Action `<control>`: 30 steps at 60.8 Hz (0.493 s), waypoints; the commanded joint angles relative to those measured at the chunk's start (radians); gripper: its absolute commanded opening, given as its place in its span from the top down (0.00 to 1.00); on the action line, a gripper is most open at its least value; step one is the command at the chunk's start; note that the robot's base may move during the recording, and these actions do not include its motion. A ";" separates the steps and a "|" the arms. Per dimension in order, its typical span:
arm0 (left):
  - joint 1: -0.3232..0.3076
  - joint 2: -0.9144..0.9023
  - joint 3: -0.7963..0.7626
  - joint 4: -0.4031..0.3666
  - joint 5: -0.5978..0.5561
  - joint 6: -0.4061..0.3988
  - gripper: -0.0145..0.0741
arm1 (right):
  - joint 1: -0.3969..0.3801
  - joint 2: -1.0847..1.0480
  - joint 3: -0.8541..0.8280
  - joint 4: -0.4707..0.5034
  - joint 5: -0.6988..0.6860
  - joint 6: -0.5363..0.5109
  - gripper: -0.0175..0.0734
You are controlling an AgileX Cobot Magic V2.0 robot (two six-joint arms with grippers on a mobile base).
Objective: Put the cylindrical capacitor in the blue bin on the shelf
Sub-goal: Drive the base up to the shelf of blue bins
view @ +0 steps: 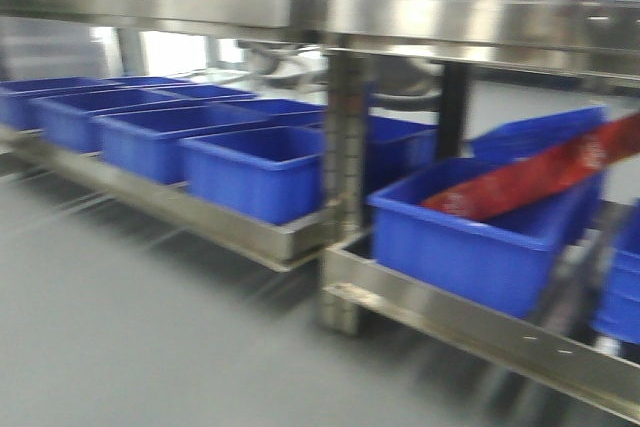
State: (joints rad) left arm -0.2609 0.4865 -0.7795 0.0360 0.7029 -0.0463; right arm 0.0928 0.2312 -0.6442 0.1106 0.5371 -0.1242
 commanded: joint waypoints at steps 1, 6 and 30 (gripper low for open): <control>-0.005 -0.003 0.002 -0.005 -0.022 0.003 0.96 | 0.000 -0.003 -0.002 -0.004 -0.030 -0.007 0.93; -0.005 -0.003 0.002 -0.005 -0.022 0.003 0.96 | 0.000 -0.003 -0.002 -0.004 -0.030 -0.007 0.93; -0.005 -0.003 0.002 -0.005 -0.022 0.003 0.96 | 0.000 -0.003 -0.002 -0.004 -0.030 -0.007 0.93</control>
State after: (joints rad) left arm -0.2609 0.4865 -0.7795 0.0360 0.7029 -0.0463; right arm 0.0928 0.2312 -0.6442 0.1106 0.5371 -0.1242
